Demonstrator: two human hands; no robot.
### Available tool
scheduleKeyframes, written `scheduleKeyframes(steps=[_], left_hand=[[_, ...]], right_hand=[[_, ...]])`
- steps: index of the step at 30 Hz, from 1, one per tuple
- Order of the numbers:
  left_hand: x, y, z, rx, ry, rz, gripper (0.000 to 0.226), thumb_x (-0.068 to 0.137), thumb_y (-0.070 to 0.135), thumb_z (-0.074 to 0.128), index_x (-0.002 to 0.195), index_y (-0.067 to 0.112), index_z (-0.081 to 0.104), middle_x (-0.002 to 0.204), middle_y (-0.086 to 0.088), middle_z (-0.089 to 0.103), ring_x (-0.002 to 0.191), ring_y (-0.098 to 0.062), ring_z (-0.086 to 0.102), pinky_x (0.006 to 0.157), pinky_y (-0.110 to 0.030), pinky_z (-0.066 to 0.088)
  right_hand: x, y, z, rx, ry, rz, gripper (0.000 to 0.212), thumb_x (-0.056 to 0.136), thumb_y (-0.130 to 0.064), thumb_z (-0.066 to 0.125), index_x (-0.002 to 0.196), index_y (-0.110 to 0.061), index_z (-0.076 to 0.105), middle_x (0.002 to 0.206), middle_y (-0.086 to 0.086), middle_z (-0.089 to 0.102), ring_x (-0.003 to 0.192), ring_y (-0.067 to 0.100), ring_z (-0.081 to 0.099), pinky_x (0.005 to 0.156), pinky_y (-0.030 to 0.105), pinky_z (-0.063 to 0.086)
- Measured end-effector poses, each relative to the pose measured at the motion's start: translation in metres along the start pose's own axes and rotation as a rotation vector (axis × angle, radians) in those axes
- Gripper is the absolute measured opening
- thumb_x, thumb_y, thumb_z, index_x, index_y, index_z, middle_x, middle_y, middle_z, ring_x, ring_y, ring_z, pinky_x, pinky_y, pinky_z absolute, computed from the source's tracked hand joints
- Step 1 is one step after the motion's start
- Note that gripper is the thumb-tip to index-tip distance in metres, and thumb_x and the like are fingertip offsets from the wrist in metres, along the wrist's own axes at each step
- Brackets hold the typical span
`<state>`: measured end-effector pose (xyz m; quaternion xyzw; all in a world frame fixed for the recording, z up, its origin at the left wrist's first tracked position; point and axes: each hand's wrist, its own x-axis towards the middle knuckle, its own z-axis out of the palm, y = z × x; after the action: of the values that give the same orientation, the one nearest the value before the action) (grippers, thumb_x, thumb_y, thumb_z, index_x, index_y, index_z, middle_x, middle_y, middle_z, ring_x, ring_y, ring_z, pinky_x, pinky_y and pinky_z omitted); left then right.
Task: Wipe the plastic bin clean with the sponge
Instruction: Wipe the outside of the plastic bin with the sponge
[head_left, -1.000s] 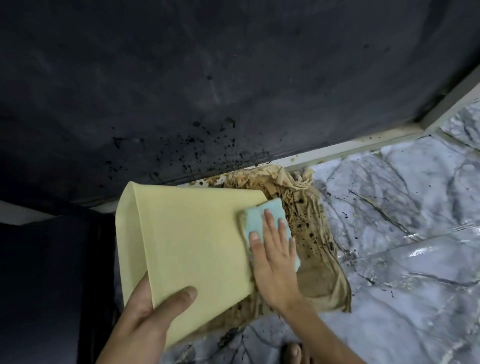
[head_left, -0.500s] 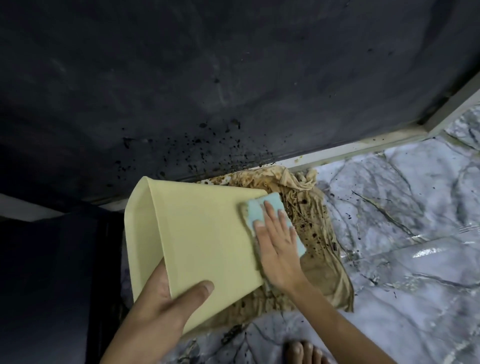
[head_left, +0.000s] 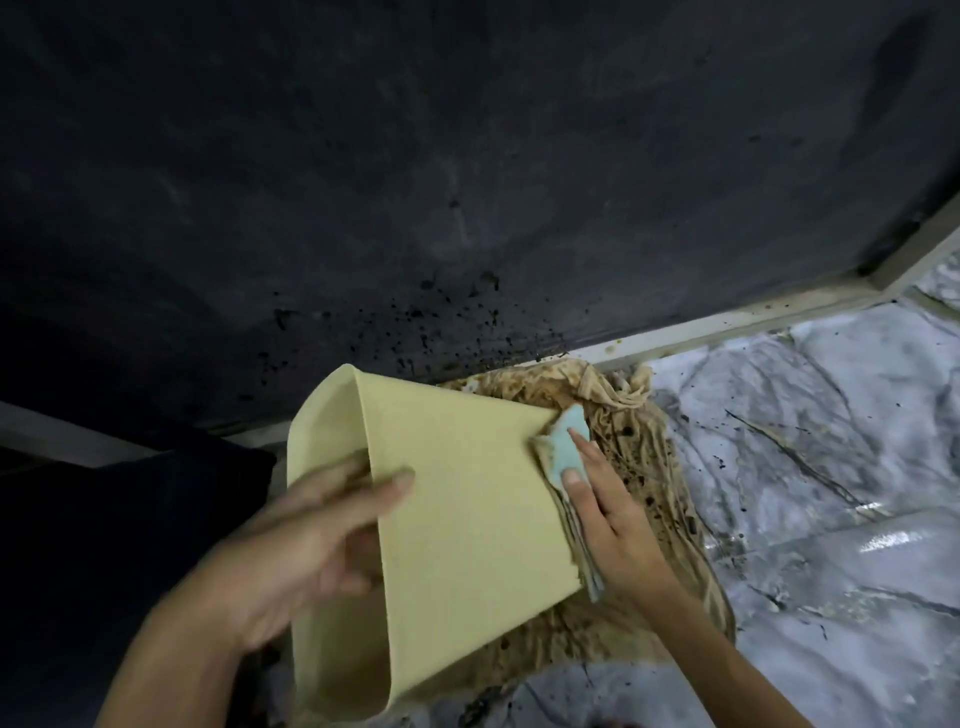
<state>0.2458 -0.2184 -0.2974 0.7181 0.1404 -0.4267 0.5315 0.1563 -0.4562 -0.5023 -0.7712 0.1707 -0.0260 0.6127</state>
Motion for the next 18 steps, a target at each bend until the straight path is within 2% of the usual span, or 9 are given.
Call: scheduleKeyframes(steps=[2,4,6,7,9,11,12,15,18], left_hand=[[0.025,0.028,0.004,-0.110,0.156,0.058,0.053,0.092,0.047,0.074,0.127,0.008,0.077,0.124,-0.020,0.083,0.103,-0.034,0.083,0.069,-0.041,0.067],[0.041,0.037,0.009,-0.051,0.246,0.121,0.046,0.103,0.046,0.065,0.125,0.006,0.073,0.115,-0.022,0.083,0.099,-0.035,0.080,0.062,-0.035,0.064],[0.050,0.035,0.020,0.115,0.393,0.177,0.035,0.106,0.046,0.060,0.112,0.014,0.075,0.107,-0.021,0.083,0.097,-0.036,0.080,0.075,-0.044,0.069],[0.047,0.031,0.027,0.172,0.479,0.200,0.033,0.106,0.048,0.059,0.105,0.020,0.077,0.103,-0.016,0.085,0.097,-0.035,0.081,0.086,-0.049,0.067],[0.026,0.014,0.029,0.165,0.480,0.327,0.029,0.104,0.051,0.062,0.095,0.032,0.081,0.088,0.001,0.089,0.086,-0.020,0.085,0.077,-0.043,0.067],[0.003,-0.010,0.031,0.032,0.378,0.414,0.021,0.093,0.053,0.074,0.093,0.036,0.084,0.088,0.007,0.089,0.080,-0.010,0.086,0.062,-0.025,0.065],[-0.006,-0.021,0.033,-0.055,0.328,0.404,0.024,0.083,0.055,0.083,0.097,0.036,0.085,0.094,0.006,0.090,0.085,-0.011,0.086,0.062,-0.022,0.065],[-0.012,-0.044,0.041,-0.179,0.298,0.323,0.042,0.066,0.050,0.092,0.105,0.035,0.085,0.106,0.002,0.089,0.101,-0.022,0.085,0.088,-0.046,0.067],[-0.009,-0.049,0.041,-0.258,0.336,0.293,0.042,0.062,0.047,0.081,0.103,0.039,0.084,0.109,0.005,0.089,0.108,-0.022,0.082,0.110,-0.056,0.055]], right_hand=[[-0.003,0.007,0.000,-0.019,0.015,-0.066,0.045,0.105,-0.044,0.043,0.149,-0.048,0.036,0.149,-0.042,0.033,0.146,-0.004,0.026,0.121,0.030,0.027],[-0.006,0.008,0.003,0.007,0.063,-0.055,0.041,0.105,-0.040,0.045,0.146,-0.040,0.046,0.140,-0.039,0.048,0.138,-0.002,0.042,0.111,0.025,0.039],[-0.008,0.000,0.006,0.134,0.153,0.034,0.028,0.104,-0.040,0.046,0.124,-0.033,0.065,0.103,-0.020,0.072,0.098,0.007,0.065,0.080,0.026,0.054],[-0.011,-0.009,0.005,0.215,0.200,0.064,0.027,0.102,-0.042,0.046,0.107,-0.028,0.069,0.082,-0.009,0.070,0.078,0.010,0.064,0.066,0.023,0.052],[-0.017,-0.031,-0.005,0.367,0.291,0.102,0.035,0.098,-0.048,0.047,0.088,-0.022,0.068,0.063,-0.005,0.061,0.057,0.006,0.059,0.050,0.013,0.048],[-0.026,-0.052,-0.017,0.375,0.364,0.089,0.036,0.096,-0.056,0.045,0.089,-0.032,0.070,0.069,-0.014,0.067,0.060,-0.003,0.062,0.052,0.008,0.048],[-0.031,-0.063,-0.022,0.339,0.362,0.045,0.035,0.097,-0.061,0.044,0.092,-0.038,0.070,0.077,-0.018,0.069,0.069,-0.004,0.065,0.057,0.007,0.048],[-0.045,-0.095,-0.029,0.291,0.286,-0.094,0.035,0.099,-0.060,0.040,0.108,-0.040,0.068,0.089,-0.017,0.072,0.083,0.006,0.069,0.067,0.013,0.052],[-0.052,-0.122,-0.016,0.254,0.128,-0.160,0.029,0.103,-0.050,0.037,0.110,-0.062,0.062,0.102,-0.035,0.069,0.093,-0.017,0.063,0.070,-0.002,0.045]])
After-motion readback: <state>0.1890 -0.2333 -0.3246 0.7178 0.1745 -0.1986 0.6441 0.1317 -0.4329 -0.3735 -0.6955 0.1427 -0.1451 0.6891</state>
